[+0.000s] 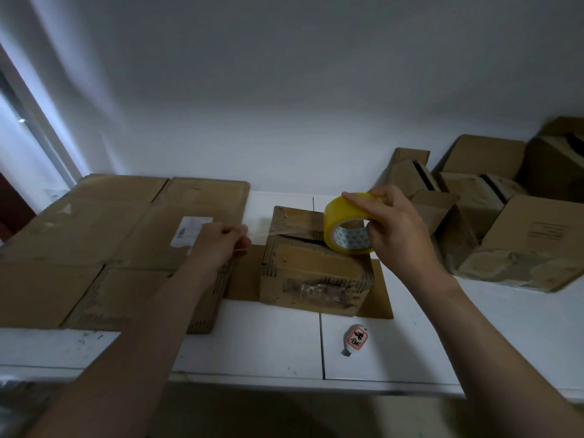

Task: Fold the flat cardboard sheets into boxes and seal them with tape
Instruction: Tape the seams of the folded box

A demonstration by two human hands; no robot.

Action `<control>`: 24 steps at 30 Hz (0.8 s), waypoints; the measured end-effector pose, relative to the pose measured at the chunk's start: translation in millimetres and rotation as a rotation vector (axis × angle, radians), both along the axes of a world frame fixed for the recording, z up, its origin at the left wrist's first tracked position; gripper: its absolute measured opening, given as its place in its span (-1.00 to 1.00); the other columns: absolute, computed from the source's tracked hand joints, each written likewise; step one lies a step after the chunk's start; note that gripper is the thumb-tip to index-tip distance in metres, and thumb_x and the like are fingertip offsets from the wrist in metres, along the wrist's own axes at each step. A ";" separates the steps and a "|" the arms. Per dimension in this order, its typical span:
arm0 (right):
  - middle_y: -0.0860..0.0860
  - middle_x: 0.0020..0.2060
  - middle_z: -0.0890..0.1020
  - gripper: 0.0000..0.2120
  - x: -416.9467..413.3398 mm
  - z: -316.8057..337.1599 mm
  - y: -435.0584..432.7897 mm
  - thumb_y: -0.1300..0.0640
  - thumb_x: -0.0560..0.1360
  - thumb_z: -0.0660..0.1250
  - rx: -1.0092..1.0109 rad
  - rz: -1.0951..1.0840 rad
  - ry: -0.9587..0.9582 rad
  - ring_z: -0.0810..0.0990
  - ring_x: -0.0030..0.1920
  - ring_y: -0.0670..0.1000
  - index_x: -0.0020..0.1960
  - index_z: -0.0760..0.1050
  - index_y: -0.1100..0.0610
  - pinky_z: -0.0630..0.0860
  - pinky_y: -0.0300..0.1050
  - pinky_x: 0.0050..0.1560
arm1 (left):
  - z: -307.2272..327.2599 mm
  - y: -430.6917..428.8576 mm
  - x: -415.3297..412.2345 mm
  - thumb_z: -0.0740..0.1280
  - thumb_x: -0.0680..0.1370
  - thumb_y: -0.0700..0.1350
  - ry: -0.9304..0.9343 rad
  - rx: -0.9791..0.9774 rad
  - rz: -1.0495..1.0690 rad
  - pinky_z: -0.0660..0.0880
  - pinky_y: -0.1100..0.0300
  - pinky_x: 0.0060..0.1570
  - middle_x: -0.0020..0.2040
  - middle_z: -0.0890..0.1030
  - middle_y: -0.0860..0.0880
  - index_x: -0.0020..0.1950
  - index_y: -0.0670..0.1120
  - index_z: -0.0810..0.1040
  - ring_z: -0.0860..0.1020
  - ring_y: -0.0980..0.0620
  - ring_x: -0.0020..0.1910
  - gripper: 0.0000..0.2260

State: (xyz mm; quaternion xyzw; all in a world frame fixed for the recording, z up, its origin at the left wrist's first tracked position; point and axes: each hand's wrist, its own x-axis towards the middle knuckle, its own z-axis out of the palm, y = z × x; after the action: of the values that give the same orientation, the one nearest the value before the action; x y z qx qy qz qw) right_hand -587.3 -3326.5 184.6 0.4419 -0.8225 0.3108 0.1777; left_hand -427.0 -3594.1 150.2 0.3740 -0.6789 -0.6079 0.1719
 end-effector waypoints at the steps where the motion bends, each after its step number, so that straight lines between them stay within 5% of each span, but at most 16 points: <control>1: 0.05 0.28 0.44 -0.31 0.5 -0.4 -0.1 0.41 0.48 0.29 0.002 -0.005 -0.001 0.44 0.26 0.13 0.43 0.46 -0.22 0.55 0.10 0.13 | -2.6 -1.6 -0.8 0.34 0.64 -0.12 0.005 0.041 0.000 0.57 0.26 -0.23 -0.12 0.69 -0.11 0.08 -0.25 0.62 0.67 -0.01 -0.13 -0.81; 10: 0.04 0.29 0.43 -0.29 5.5 -1.2 -5.5 0.43 0.48 0.31 0.037 -0.041 -0.003 0.43 0.28 0.12 0.43 0.46 -0.23 0.55 0.15 0.17 | -14.9 -8.1 1.2 0.39 0.61 -0.17 0.062 0.162 -0.022 0.61 0.05 0.07 -0.25 0.68 -0.06 -0.11 -0.19 0.65 0.64 -0.03 -0.14 -0.86; 16: 0.04 0.29 0.44 -0.28 9.7 -1.5 -11.5 0.45 0.48 0.29 0.052 -0.066 -0.003 0.43 0.30 0.12 0.41 0.47 -0.24 0.57 0.13 0.14 | -23.8 1.6 4.8 0.34 0.63 -0.17 0.026 0.070 -0.077 0.59 0.20 -0.11 -0.20 0.65 -0.04 -0.17 -0.18 0.62 0.60 0.04 -0.19 -0.80; 21: 0.04 0.27 0.43 -0.28 13.6 -1.2 -14.1 0.46 0.49 0.28 0.052 -0.093 -0.015 0.42 0.29 0.11 0.41 0.47 -0.25 0.56 0.14 0.16 | -32.8 15.4 -4.8 0.31 0.65 -0.12 -0.013 0.046 -0.081 0.62 -0.03 0.10 -0.09 0.68 -0.09 -0.03 -0.14 0.66 0.64 -0.05 -0.04 -0.84; 24: 0.02 0.27 0.42 -0.30 15.6 -1.4 -14.3 0.44 0.52 0.27 0.043 -0.102 -0.039 0.42 0.30 0.11 0.40 0.46 -0.27 0.56 0.17 0.19 | -35.9 22.0 -6.5 0.28 0.67 -0.08 -0.022 -0.079 -0.100 0.62 0.07 -0.09 -0.16 0.68 -0.05 -0.08 -0.09 0.67 0.65 -0.02 -0.12 -0.77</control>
State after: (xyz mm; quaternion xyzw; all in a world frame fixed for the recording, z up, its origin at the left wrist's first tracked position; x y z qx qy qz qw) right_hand -571.7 -3340.9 183.3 0.3970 -0.8537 0.2924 0.1677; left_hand -433.5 -3572.1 114.2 0.3390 -0.7221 -0.5845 0.1484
